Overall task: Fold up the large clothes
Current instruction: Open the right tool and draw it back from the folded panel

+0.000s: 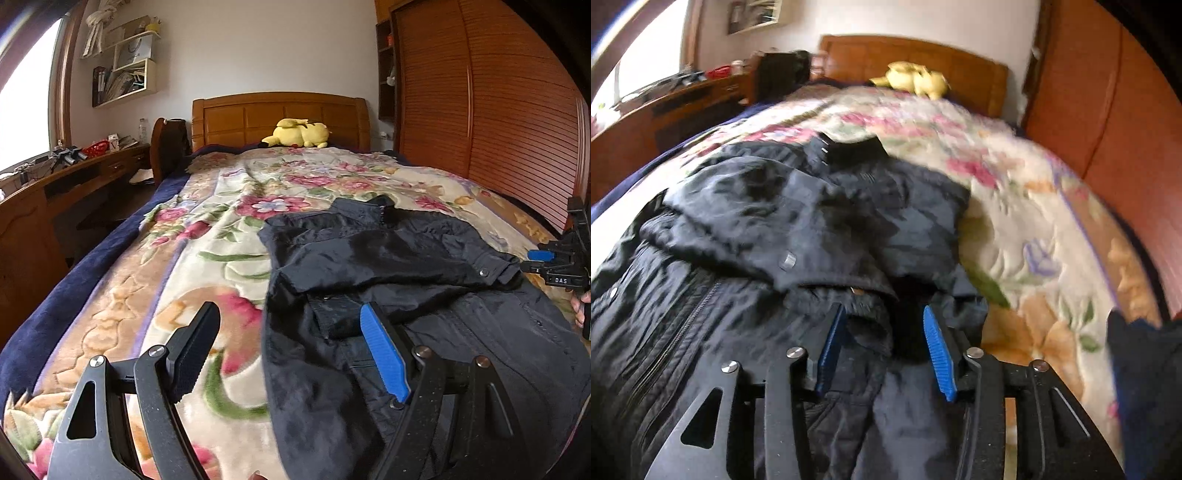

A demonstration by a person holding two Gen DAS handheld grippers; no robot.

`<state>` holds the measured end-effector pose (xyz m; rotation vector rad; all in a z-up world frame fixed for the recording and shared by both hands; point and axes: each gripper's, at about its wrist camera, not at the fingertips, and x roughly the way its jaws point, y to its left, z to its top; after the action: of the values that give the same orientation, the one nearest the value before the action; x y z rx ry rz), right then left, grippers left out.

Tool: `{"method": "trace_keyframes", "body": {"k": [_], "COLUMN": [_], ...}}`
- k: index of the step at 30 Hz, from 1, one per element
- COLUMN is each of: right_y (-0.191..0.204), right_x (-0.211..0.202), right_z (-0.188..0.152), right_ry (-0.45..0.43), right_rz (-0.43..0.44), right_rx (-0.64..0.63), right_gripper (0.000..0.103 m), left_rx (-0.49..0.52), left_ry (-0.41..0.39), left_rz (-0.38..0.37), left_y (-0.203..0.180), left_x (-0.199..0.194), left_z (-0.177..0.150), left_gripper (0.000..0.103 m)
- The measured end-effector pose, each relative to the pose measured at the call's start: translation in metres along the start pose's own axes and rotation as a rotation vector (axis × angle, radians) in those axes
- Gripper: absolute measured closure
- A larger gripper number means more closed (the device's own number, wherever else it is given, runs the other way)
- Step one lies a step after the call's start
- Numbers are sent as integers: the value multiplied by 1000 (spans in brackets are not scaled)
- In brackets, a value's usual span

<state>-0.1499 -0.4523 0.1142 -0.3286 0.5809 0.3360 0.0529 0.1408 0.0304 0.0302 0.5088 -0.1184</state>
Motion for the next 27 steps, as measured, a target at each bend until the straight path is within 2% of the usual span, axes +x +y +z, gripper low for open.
{"method": "trace_keyframes", "body": {"k": [4,7,9,18,23,24,27], "right_y": [23,34,40,36,20,19,13], "right_x": [-24,-17,-6,85,110,112,117], "right_z": [7,16,18,23,23,25,33], "right_ry": [-111,-114,-93,102,143,151,159], "right_rz": [92,85,106,28,34,27,30], "right_rx": [-73,-83,-82,-57,-23,-24,-29], "right_gripper": [48,48,48,48,48,50,73], "left_rx": [17,38,55,102,88,86,84], "left_ry": [-2,3,9,60,75,76,78], "left_rz": [-10,-19,-20,-28,-30,-31,-30], "left_y": [-11,-20,-25,-43,-41,-41,-41], "left_x": [0,1,2,14,17,17,18], "left_z": [0,-1,-3,-13,-12,-12,-12], "left_gripper": [24,24,24,24,24,24,24]}}
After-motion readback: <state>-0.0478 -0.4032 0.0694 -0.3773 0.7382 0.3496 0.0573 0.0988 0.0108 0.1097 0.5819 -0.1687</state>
